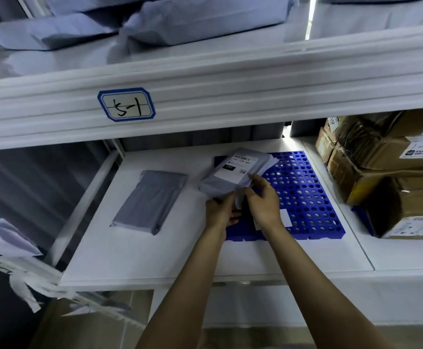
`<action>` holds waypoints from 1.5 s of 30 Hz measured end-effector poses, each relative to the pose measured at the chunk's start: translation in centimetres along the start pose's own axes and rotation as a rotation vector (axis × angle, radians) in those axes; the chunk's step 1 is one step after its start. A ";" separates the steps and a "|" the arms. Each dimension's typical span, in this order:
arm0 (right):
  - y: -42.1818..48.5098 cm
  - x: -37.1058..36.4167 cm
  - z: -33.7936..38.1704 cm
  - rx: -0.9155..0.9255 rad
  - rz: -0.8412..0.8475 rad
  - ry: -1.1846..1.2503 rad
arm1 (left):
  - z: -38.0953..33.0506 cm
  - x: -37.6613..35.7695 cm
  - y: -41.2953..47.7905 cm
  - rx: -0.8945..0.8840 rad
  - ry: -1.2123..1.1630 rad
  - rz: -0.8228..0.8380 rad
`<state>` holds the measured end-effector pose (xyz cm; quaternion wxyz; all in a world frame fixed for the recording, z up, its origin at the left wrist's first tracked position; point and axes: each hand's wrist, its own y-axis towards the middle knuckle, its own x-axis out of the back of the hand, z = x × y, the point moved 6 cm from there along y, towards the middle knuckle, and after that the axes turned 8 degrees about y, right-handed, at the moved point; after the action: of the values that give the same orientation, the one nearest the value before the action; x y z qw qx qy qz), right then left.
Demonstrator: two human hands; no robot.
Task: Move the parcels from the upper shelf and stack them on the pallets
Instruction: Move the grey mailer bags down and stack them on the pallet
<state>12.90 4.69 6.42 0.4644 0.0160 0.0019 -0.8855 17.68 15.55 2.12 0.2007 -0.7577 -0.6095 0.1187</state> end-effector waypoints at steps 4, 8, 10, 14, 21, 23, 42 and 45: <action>0.5 -0.3 0.1 -0.005 0.031 0.005 | -0.3 -0.5 -0.5 -0.002 -0.012 -0.004; 1.2 -0.4 0.0 -0.014 0.065 -0.006 | -0.4 -1.5 -0.9 -0.005 0.005 0.030; 1.5 -0.3 0.0 -0.024 0.061 -0.012 | -0.7 -1.7 -0.9 -0.015 0.027 0.034; 1.4 -0.2 0.0 0.019 0.054 -0.093 | -1.0 -1.6 -0.9 -0.029 0.103 0.079; 0.5 -1.5 0.7 0.157 -0.005 -0.299 | -1.0 -0.5 -1.9 -0.040 0.231 0.175; 0.0 -2.1 1.1 0.199 -0.024 -0.359 | -1.3 0.5 -2.1 -0.077 0.227 0.172; -7.4 -15.8 -1.8 0.122 0.371 -0.305 | -1.3 23.1 -0.7 -0.240 0.800 -0.749; -8.2 -17.9 -2.5 0.134 0.444 -0.345 | -0.1 25.0 0.3 -0.123 0.776 -0.674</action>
<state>16.36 24.09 4.37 0.6382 -0.1043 -0.1390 -0.7500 23.69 39.80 3.75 0.3939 -0.5182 -0.7063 -0.2783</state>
